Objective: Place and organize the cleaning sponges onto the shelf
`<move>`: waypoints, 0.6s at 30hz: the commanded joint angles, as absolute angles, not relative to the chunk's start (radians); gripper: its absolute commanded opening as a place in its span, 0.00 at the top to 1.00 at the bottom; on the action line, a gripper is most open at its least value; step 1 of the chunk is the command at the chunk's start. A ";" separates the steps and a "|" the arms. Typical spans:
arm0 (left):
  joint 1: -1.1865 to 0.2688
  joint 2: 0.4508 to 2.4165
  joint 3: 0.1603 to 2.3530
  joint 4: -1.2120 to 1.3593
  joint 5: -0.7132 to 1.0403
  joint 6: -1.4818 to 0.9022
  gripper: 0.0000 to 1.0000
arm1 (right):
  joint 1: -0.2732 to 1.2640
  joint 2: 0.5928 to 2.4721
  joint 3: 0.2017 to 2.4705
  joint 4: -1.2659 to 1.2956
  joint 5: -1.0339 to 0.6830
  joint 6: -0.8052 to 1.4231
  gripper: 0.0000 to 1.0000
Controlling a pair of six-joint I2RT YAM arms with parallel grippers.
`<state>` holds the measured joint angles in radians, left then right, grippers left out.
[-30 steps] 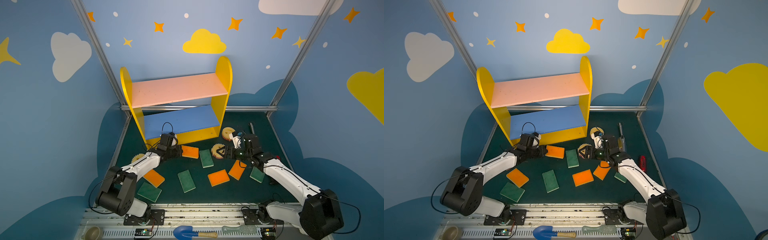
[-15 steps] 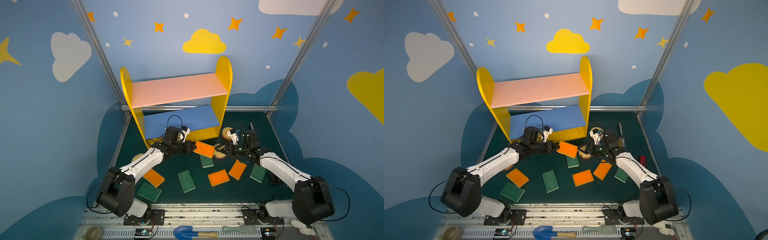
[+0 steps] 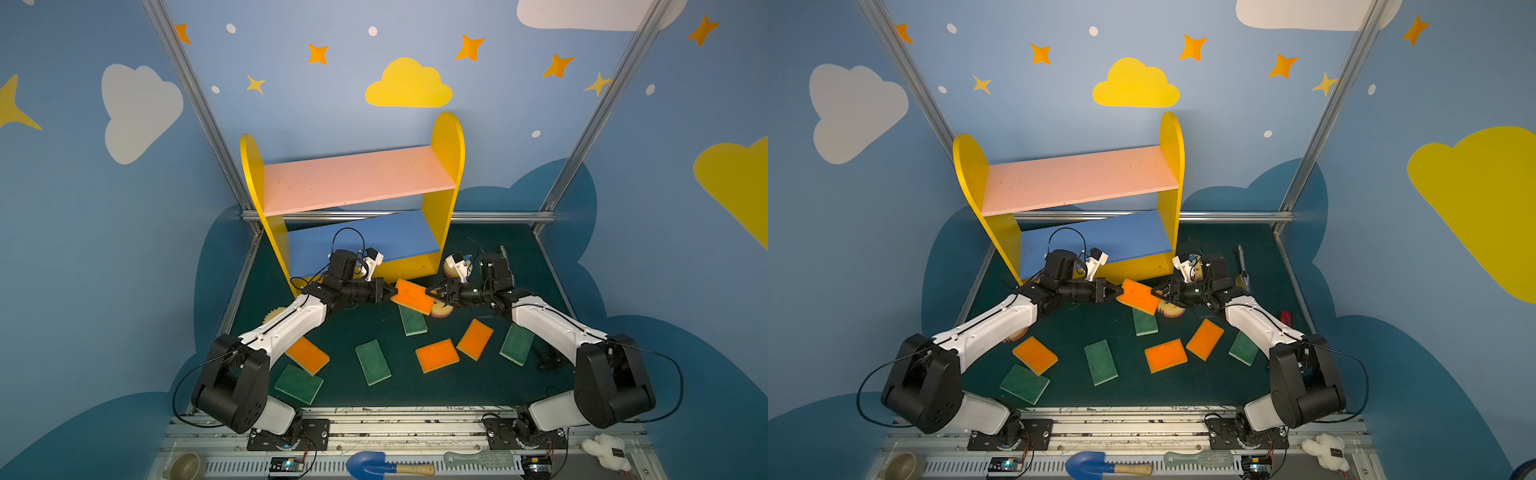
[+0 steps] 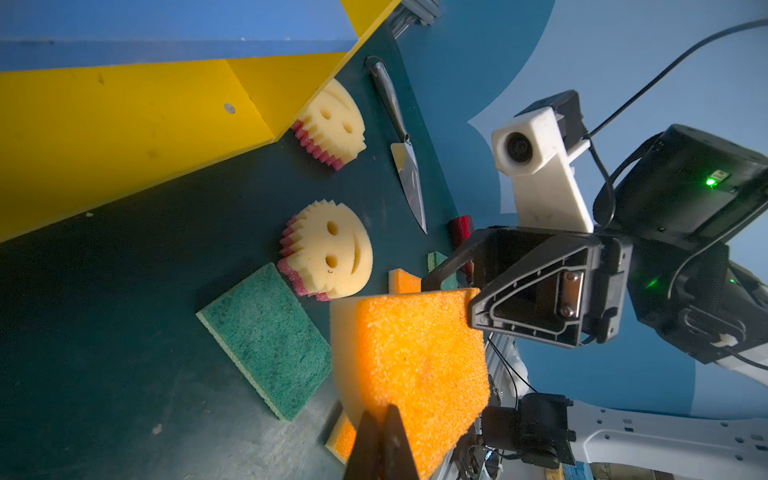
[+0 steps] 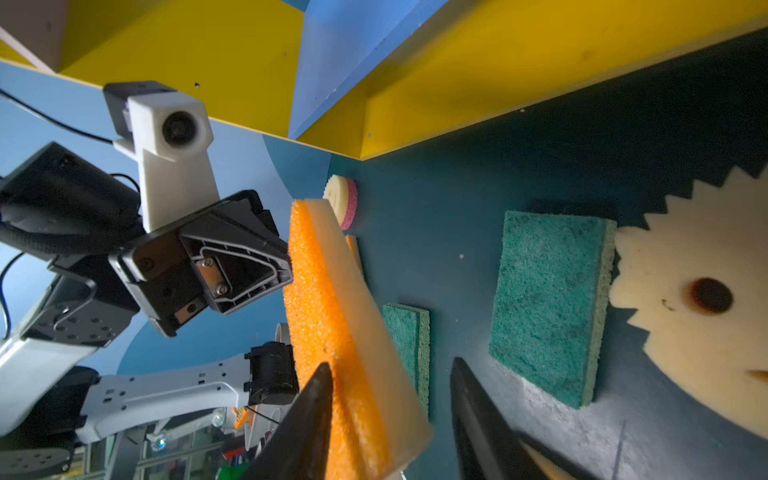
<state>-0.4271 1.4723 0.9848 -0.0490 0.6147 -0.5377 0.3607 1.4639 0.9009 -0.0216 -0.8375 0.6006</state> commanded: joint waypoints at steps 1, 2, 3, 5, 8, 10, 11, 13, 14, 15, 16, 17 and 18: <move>-0.423 1.476 1.022 -0.003 0.659 -0.559 0.97 | 0.357 1.451 0.920 -0.020 -0.867 0.592 0.69; -0.426 1.482 1.027 0.000 0.658 -0.561 0.97 | 0.357 1.445 0.917 -0.019 -0.866 0.592 0.73; -0.426 1.486 1.029 0.001 0.657 -0.565 0.97 | 0.357 1.438 0.912 -0.016 -0.865 0.594 0.79; -0.428 1.488 1.035 0.001 0.651 -0.569 0.89 | 0.358 1.428 0.900 -0.005 -0.862 0.598 0.85; -0.432 1.478 1.043 -0.013 0.627 -0.568 0.49 | 0.358 1.412 0.880 0.009 -0.843 0.608 0.89; -0.433 1.459 1.048 -0.040 0.589 -0.563 0.02 | 0.358 1.407 0.874 0.017 -0.831 0.620 0.93; -0.433 1.444 1.047 -0.056 0.566 -0.560 0.01 | 0.357 1.403 0.869 0.022 -0.823 0.631 0.97; -0.432 1.407 1.031 -0.071 0.515 -0.557 0.00 | 0.359 1.381 0.847 0.060 -0.793 0.672 0.98; -0.432 1.381 1.010 -0.063 0.484 -0.564 0.01 | 0.359 1.366 0.826 0.094 -0.774 0.704 0.98; -0.431 1.356 0.986 -0.046 0.457 -0.575 0.00 | 0.360 1.352 0.807 0.126 -0.754 0.733 0.99; -0.430 1.327 0.956 -0.014 0.428 -0.600 0.00 | 0.360 1.335 0.788 0.151 -0.722 0.766 1.00; -0.431 1.301 0.919 0.025 0.406 -0.626 0.01 | 0.361 1.317 0.767 0.172 -0.682 0.800 1.00; -0.432 1.282 0.889 0.057 0.392 -0.645 0.01 | 0.363 1.302 0.749 0.192 -0.653 0.826 1.00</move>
<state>-0.4320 1.3518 0.9585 -0.0216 0.4892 -0.5926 0.3607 1.3579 0.7948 0.0895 -0.7567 0.7170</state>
